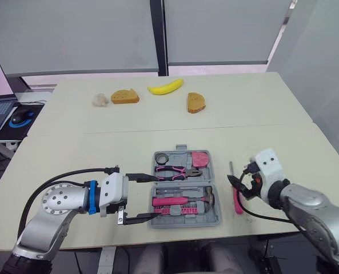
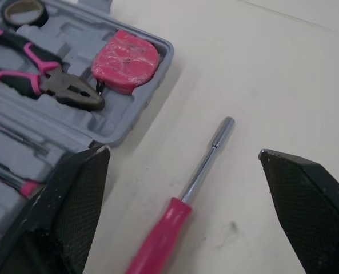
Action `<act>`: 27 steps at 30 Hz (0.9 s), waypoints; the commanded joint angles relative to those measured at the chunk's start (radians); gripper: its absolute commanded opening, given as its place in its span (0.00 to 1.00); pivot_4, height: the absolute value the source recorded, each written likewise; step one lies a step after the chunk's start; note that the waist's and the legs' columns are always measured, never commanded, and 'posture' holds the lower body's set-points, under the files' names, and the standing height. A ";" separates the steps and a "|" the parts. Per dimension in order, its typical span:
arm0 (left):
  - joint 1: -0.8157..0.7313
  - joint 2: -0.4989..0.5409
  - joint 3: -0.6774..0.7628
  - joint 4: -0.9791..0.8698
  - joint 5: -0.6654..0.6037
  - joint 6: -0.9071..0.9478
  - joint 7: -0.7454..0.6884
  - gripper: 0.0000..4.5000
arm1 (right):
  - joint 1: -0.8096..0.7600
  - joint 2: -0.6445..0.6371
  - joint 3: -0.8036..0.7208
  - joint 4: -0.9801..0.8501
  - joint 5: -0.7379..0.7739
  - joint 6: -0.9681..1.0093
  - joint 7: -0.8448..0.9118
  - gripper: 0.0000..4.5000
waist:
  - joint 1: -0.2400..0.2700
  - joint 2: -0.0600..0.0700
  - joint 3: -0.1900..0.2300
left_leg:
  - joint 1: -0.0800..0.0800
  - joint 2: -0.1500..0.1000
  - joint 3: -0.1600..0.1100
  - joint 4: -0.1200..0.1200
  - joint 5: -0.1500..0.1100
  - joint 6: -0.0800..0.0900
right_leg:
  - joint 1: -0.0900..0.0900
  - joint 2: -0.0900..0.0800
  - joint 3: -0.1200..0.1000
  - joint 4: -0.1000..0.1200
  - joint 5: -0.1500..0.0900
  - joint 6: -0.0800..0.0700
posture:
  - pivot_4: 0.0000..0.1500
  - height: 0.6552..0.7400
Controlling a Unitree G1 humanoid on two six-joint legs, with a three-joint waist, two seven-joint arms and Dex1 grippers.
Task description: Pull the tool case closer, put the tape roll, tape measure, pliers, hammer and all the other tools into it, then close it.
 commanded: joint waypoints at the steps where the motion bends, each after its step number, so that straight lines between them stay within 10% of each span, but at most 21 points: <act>1: -0.019 -0.007 -0.016 -0.038 -0.008 0.012 0.015 1.00 | -0.064 -0.143 0.086 0.124 -0.077 -0.298 0.217 0.99 | -0.001 -0.001 0.000 | 0.000 0.001 0.000 0.000 0.000 0.000 | 0.000 0.001 0.000 0.000 0.000 0.000 | 1.00 1.00; 6: -0.042 -0.013 -0.039 -0.075 -0.024 0.050 0.025 1.00 | -0.263 -0.340 0.325 0.453 -0.354 -0.970 0.589 0.99 | -0.004 -0.001 0.002 | 0.000 0.001 0.001 0.001 0.000 0.000 | 0.000 0.001 0.001 0.000 0.000 0.000 | 1.00 1.00; 13: -0.078 -0.026 -0.076 -0.079 -0.014 0.068 0.032 1.00 | -0.588 -0.254 0.584 0.840 -0.658 -1.601 0.812 0.99 | -0.005 -0.002 0.003 | 0.000 0.001 0.001 0.001 0.000 0.000 | 0.000 0.001 0.001 0.000 0.000 0.000 | 1.00 1.00; 27: -0.060 -0.055 -0.122 -0.119 0.019 0.067 0.092 1.00 | -0.775 -0.047 0.726 1.171 -0.823 -1.907 0.896 0.99 | 0.000 -0.002 0.003 | 0.001 0.001 0.001 0.002 0.000 -0.001 | 0.000 0.001 0.002 0.001 0.000 -0.001 | 1.00 1.00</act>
